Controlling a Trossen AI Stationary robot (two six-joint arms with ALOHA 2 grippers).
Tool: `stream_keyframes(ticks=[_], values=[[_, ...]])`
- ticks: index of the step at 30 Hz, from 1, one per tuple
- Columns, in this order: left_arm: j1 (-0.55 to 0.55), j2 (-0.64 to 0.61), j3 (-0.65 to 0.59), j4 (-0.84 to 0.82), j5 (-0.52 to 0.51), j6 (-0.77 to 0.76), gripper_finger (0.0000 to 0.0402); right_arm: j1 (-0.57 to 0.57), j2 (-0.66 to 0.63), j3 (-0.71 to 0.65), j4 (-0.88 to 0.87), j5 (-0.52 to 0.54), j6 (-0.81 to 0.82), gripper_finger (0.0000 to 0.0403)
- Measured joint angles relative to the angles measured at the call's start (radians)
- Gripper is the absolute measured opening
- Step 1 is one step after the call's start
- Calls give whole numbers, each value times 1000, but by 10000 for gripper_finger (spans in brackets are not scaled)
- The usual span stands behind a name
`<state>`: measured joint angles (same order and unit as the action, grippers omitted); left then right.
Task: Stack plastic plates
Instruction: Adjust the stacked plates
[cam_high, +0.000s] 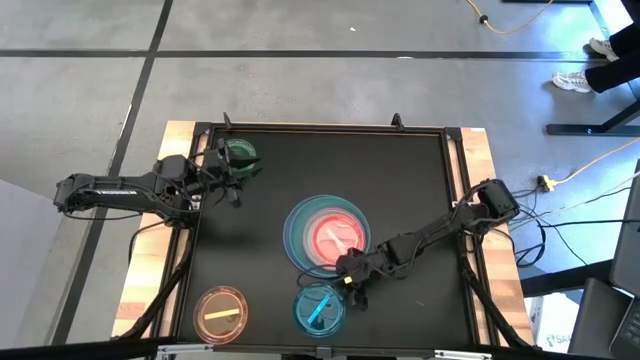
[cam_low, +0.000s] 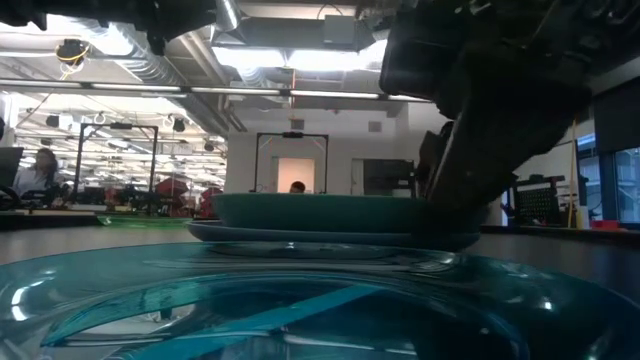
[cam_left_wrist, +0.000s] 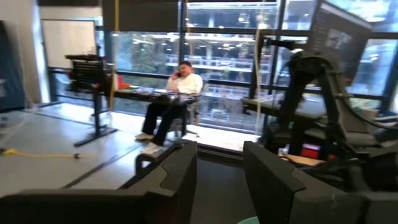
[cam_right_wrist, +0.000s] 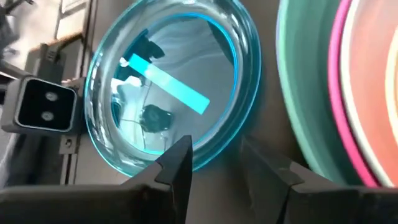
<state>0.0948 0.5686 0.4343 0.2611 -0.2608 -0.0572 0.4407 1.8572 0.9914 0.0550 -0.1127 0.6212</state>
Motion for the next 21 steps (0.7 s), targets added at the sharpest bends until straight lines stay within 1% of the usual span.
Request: stream_keyframes(ticks=[2, 8, 13, 15, 19, 21], values=[[0, 0, 0, 0, 11, -19, 124, 6, 1, 14, -38, 16, -2, 131], [0, 1, 0, -26, 20, -23, 124, 5, 2, 118, -184, 85, -143, 131], [0, 1, 0, -52, 20, -23, 124, 30, 2, 229, -423, 145, -222, 131], [0, 1, 0, -52, 20, -23, 124, 52, 2, 250, -503, 149, -252, 131], [0, 1, 0, -52, 20, -23, 124, 94, 2, 230, -526, 156, -291, 131], [0, 1, 0, -52, 20, -23, 124, 105, 2, 218, -527, 210, -310, 131]])
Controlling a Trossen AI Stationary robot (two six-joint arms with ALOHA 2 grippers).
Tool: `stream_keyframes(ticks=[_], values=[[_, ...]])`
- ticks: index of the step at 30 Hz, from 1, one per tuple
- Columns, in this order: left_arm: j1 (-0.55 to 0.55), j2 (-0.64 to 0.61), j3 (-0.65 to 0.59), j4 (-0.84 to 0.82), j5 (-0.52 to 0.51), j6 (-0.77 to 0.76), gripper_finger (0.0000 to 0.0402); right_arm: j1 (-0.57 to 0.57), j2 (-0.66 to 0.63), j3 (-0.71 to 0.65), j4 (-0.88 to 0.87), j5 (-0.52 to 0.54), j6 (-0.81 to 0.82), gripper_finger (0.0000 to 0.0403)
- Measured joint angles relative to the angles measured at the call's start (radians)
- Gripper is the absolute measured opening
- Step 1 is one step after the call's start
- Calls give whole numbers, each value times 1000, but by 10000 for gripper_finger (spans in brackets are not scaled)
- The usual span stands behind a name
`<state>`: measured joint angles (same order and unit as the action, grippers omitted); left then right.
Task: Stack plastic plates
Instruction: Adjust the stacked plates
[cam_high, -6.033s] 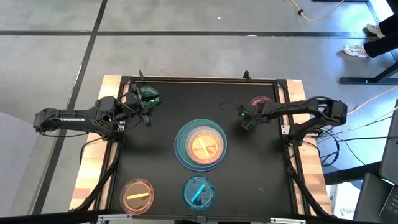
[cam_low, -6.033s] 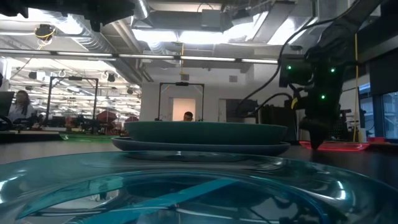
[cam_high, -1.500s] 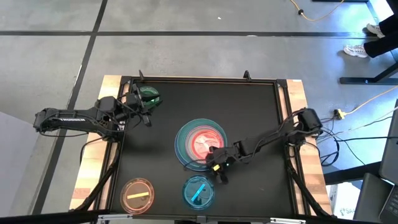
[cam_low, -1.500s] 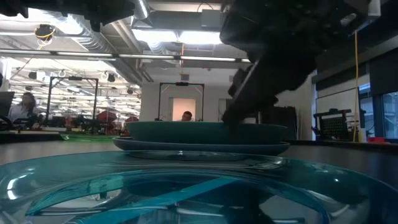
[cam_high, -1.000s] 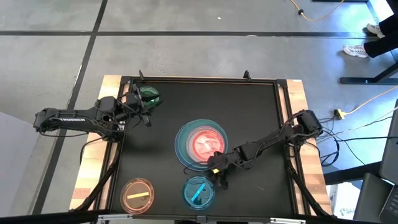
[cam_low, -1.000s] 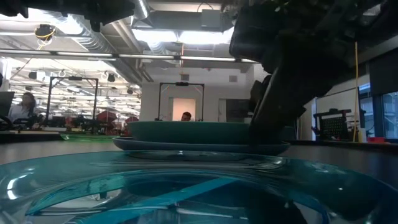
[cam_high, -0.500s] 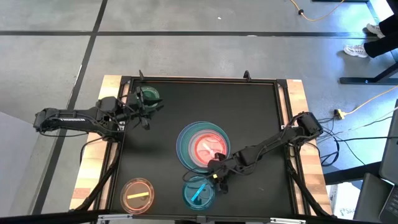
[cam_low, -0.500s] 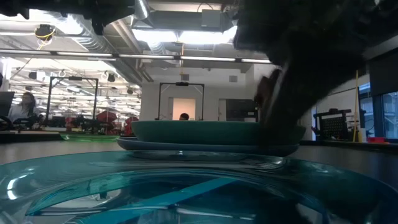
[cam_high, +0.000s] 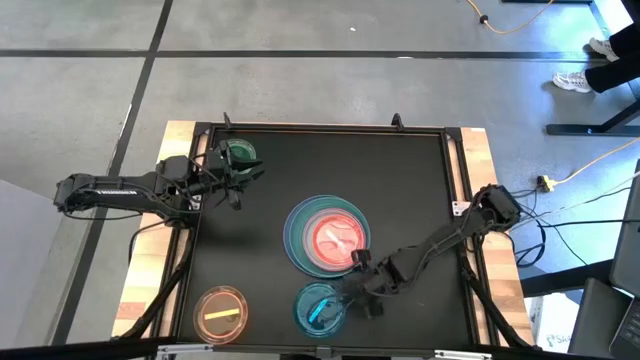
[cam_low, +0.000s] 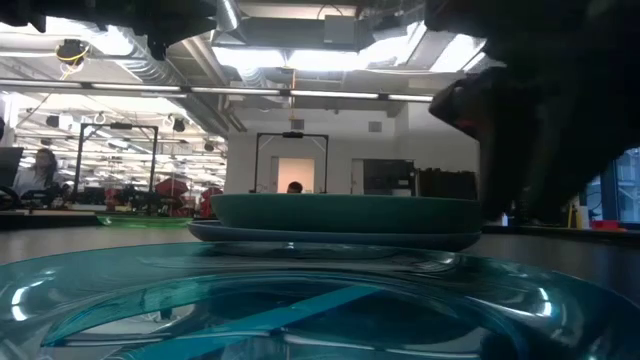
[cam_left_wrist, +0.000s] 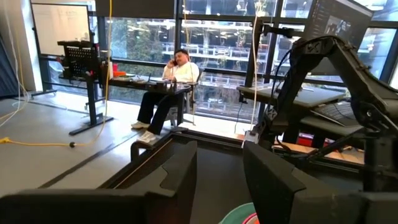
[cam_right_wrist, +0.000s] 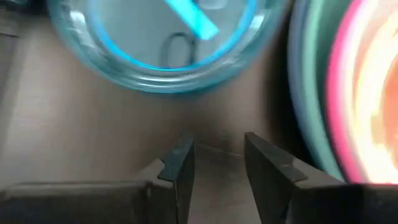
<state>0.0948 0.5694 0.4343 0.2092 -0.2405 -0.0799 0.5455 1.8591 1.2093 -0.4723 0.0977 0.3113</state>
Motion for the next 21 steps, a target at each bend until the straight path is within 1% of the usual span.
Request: stream_keyframes(ticks=[3, 5, 10, 15, 21], values=[[0, 0, 0, -1, 0, 0, 124, -4, 0, -19, -1, 92, -38, 131], [0, 0, 0, -10, 0, 1, 124, -16, 0, -30, 5, 120, -67, 131], [0, 0, 0, -22, 0, 3, 124, -50, 0, -53, 29, 130, -89, 131], [0, 0, 0, -22, 0, 3, 124, -97, 4, -66, 75, 223, -137, 131], [0, 0, 0, -22, 0, 3, 124, -144, 13, -65, 94, 258, -198, 131]])
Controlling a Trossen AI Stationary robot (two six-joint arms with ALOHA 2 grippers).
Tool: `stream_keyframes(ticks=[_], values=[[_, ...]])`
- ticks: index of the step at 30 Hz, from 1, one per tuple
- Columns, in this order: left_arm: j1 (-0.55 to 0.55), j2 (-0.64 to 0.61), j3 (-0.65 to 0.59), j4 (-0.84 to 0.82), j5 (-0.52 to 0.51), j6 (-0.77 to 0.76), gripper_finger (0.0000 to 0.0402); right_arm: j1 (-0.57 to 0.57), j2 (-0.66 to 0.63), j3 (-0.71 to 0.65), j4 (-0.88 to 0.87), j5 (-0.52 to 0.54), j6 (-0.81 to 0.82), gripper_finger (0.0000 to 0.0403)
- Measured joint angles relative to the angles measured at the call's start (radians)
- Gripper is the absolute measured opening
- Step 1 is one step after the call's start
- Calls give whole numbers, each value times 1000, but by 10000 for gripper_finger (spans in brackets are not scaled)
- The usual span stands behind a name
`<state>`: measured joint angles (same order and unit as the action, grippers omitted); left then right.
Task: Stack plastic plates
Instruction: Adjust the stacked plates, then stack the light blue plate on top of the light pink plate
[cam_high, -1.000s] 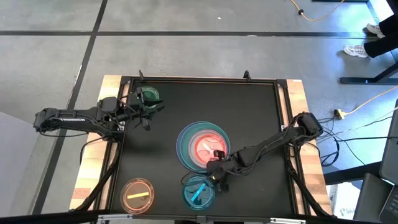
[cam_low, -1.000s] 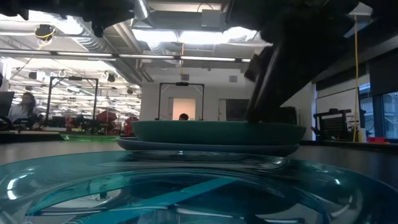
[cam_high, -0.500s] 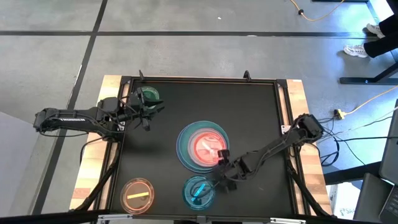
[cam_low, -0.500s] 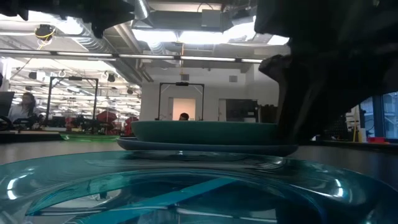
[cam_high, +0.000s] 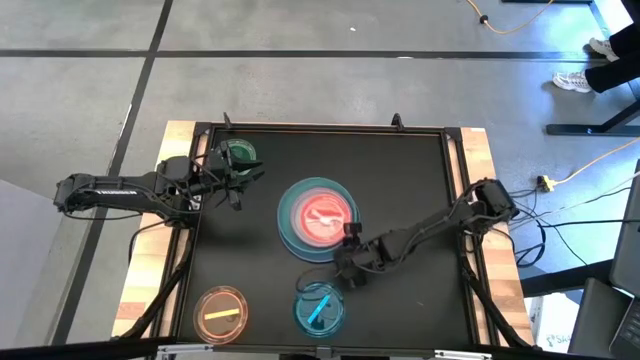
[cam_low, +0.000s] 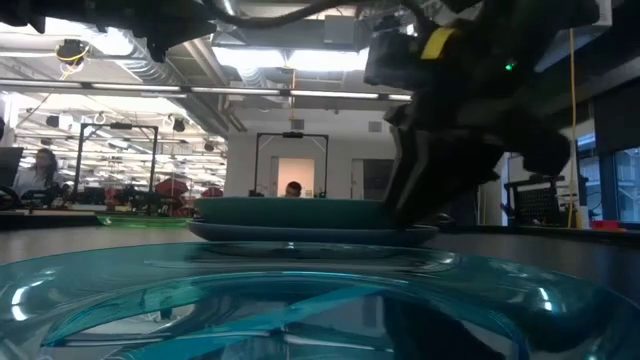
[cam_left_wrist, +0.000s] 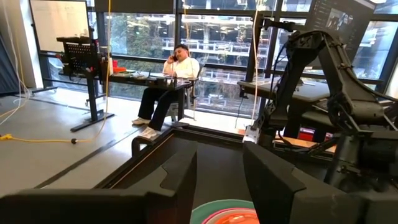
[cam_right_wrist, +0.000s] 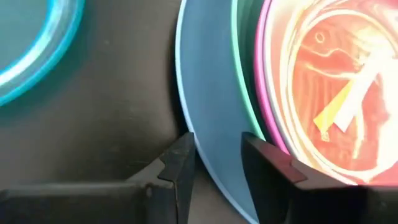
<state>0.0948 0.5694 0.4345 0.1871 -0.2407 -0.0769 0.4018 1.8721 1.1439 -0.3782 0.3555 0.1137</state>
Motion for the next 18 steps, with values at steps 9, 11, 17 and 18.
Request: stream_keyframes(ticks=[9, 11, 17, 18], values=[[0, 0, 0, -6, 0, 0, 124, -26, 6, 51, -30, -66, 64, 131], [0, 0, 0, -12, -1, 0, 124, -3, -1, 99, -52, -111, 121, 131], [0, 0, 0, -13, 0, 0, 124, 69, -2, 159, -21, -222, 349, 131], [0, 0, 0, -13, 0, 0, 124, 78, -2, 157, -1, -225, 395, 131]])
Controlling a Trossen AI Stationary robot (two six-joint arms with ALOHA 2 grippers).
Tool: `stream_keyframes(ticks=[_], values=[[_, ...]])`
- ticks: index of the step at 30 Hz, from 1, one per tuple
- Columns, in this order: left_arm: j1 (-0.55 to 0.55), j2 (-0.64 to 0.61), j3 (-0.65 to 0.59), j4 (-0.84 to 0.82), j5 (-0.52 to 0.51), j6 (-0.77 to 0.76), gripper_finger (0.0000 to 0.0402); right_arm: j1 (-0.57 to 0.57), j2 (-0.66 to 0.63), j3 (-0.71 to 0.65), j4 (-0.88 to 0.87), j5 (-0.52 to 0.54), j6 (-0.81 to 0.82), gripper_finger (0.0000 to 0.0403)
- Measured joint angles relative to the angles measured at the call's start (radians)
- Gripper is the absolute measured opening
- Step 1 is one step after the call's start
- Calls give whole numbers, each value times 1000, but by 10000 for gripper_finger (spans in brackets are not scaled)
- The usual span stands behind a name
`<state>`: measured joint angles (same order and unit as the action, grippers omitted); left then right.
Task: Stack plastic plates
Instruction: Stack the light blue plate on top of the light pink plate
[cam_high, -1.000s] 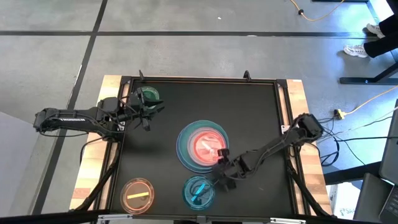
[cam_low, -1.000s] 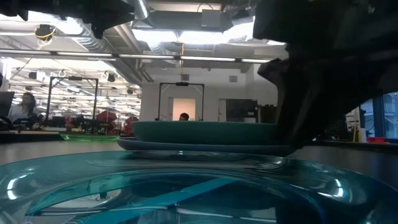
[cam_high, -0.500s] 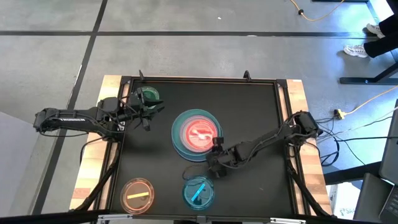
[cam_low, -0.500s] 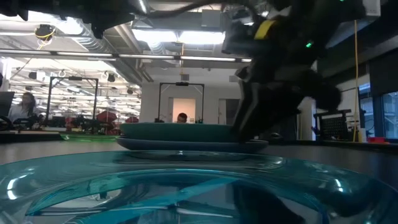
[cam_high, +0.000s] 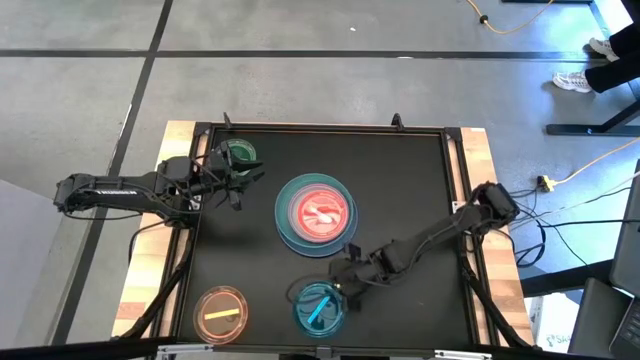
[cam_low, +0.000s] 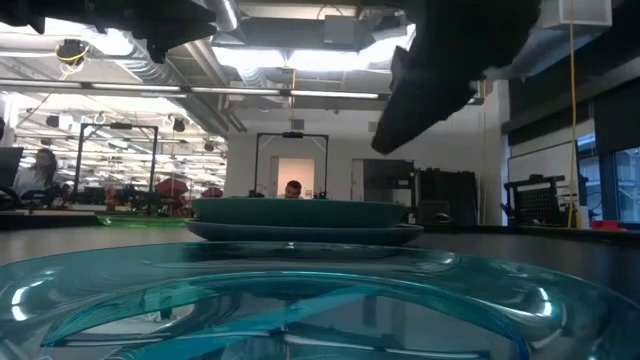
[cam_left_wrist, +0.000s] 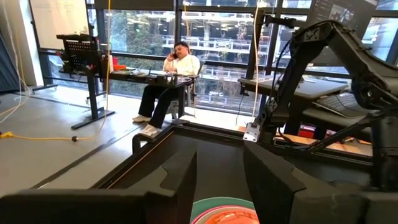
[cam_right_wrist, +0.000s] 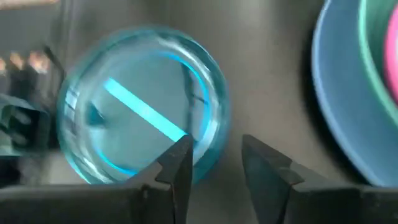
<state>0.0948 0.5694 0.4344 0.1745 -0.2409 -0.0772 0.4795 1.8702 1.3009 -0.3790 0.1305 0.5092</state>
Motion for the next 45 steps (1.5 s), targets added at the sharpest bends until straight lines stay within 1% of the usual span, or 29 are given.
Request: stream_keyframes(ticks=[4, 8, 11, 19, 27, 37, 40, 45], values=[[0, 0, 0, -2, 0, -1, 124, 14, 9, -3, 12, 23, 123, 131], [0, 0, 0, -3, 0, -2, 124, 10, 33, -3, 0, 20, 170, 131], [0, 0, 0, -8, 0, -2, 124, 8, 61, -3, 0, 4, 179, 131], [0, 0, 0, -7, 0, -1, 124, 9, 124, -3, 67, -57, 199, 131], [0, 0, 0, -8, 0, 0, 124, 0, 136, -3, 80, -74, 219, 131], [0, 0, 0, -8, -1, 0, 124, -5, 168, -3, 131, -151, 222, 129], [0, 0, 0, -8, -1, 0, 124, -5, 171, -3, 133, -153, 219, 110], [0, 0, 0, -8, -1, 0, 124, -15, 171, -3, 137, -150, 185, 45]])
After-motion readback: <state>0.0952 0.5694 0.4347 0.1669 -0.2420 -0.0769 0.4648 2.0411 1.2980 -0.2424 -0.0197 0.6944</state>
